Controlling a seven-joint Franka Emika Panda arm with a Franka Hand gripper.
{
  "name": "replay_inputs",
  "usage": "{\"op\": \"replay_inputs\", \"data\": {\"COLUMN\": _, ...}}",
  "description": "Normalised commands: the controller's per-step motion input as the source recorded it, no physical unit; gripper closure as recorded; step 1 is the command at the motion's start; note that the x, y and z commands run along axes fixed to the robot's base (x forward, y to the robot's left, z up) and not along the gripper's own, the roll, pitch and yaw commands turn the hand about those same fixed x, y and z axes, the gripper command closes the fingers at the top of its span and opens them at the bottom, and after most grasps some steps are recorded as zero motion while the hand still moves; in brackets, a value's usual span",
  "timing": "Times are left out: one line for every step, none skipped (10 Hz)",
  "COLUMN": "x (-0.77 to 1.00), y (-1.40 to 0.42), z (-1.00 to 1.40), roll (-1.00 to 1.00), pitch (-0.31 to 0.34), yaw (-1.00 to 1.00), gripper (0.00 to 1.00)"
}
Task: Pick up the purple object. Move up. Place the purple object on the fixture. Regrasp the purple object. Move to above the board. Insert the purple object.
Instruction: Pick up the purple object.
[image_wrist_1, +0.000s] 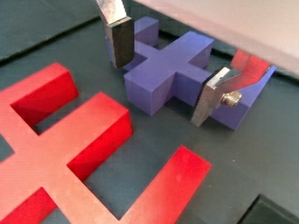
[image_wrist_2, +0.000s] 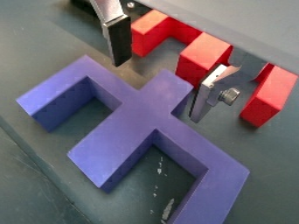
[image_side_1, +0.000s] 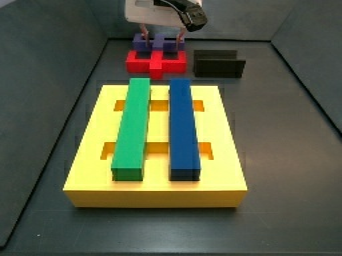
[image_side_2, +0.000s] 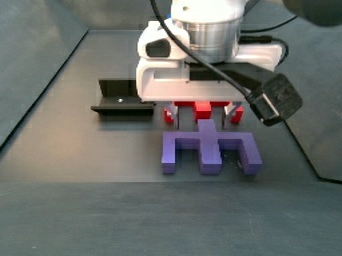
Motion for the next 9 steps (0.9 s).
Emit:
{"op": "replay_inputs", "data": {"x": 0.12, "y": 0.00, "z": -0.11, "roll": 0.01, "pitch": 0.016, "yaw": 0.08, "gripper": 0.00}}
{"op": "replay_inputs", "data": {"x": 0.06, "y": 0.00, "z": -0.13, "roll": 0.01, "pitch": 0.001, "yaw": 0.07, "gripper": 0.00}}
{"op": "replay_inputs", "data": {"x": 0.00, "y": 0.00, "z": -0.11, "roll": 0.00, "pitch": 0.000, "yaw": 0.13, "gripper": 0.00}}
{"op": "replay_inputs", "data": {"x": 0.00, "y": 0.00, "z": -0.13, "roll": 0.00, "pitch": 0.000, "yaw": 0.16, "gripper": 0.00}}
{"op": "replay_inputs", "data": {"x": 0.00, "y": 0.00, "z": -0.15, "roll": 0.01, "pitch": 0.000, "yaw": 0.15, "gripper": 0.00}}
{"op": "replay_inputs", "data": {"x": 0.00, "y": 0.00, "z": -0.04, "roll": 0.01, "pitch": 0.000, "yaw": 0.03, "gripper": 0.00}}
{"op": "replay_inputs", "data": {"x": 0.00, "y": 0.00, "z": 0.00, "roll": 0.03, "pitch": 0.024, "yaw": 0.00, "gripper": 0.00}}
{"op": "replay_inputs", "data": {"x": 0.00, "y": 0.00, "z": -0.02, "roll": 0.00, "pitch": 0.000, "yaw": 0.00, "gripper": 0.00}}
{"op": "replay_inputs", "data": {"x": 0.00, "y": 0.00, "z": 0.00, "roll": 0.00, "pitch": 0.000, "yaw": 0.00, "gripper": 0.00}}
